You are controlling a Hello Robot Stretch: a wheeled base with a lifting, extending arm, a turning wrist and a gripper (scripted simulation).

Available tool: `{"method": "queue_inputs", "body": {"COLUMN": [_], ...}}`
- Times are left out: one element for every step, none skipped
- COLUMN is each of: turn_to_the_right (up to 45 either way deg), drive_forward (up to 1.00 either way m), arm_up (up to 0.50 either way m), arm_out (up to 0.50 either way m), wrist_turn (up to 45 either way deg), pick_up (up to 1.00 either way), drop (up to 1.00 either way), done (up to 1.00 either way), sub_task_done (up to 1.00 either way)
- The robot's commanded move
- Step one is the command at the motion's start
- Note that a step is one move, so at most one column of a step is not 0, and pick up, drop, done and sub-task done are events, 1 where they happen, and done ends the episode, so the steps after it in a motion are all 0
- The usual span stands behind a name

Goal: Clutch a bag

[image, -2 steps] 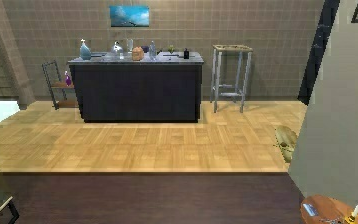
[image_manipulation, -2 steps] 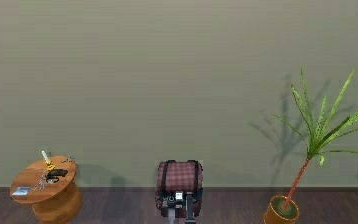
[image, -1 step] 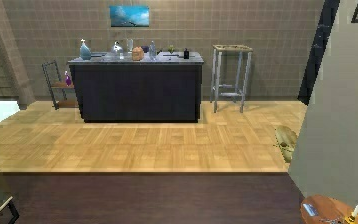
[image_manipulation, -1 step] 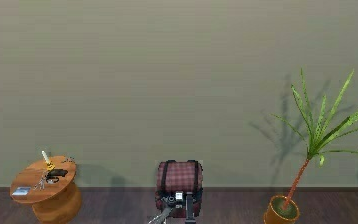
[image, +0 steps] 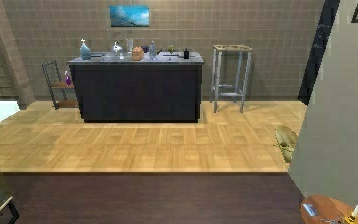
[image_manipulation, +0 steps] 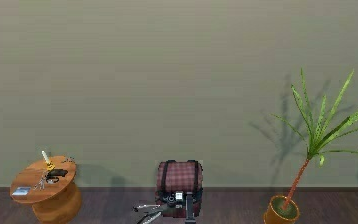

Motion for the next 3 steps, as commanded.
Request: {"method": "queue_inputs", "body": {"turn_to_the_right": [0.0, 0.0, 0.0], "drive_forward": [0.00, 0.00, 0.00], "arm_up": [0.00, 0.00, 0.00], "arm_out": [0.00, 0.00, 0.00], "wrist_turn": [45.0, 45.0, 9.0], "pick_up": [0.00, 0.00, 0.00], "drop": [0.00, 0.00, 0.00], "done": [0.00, 0.00, 0.00], "sub_task_done": [0.00, 0.00, 0.00]}}
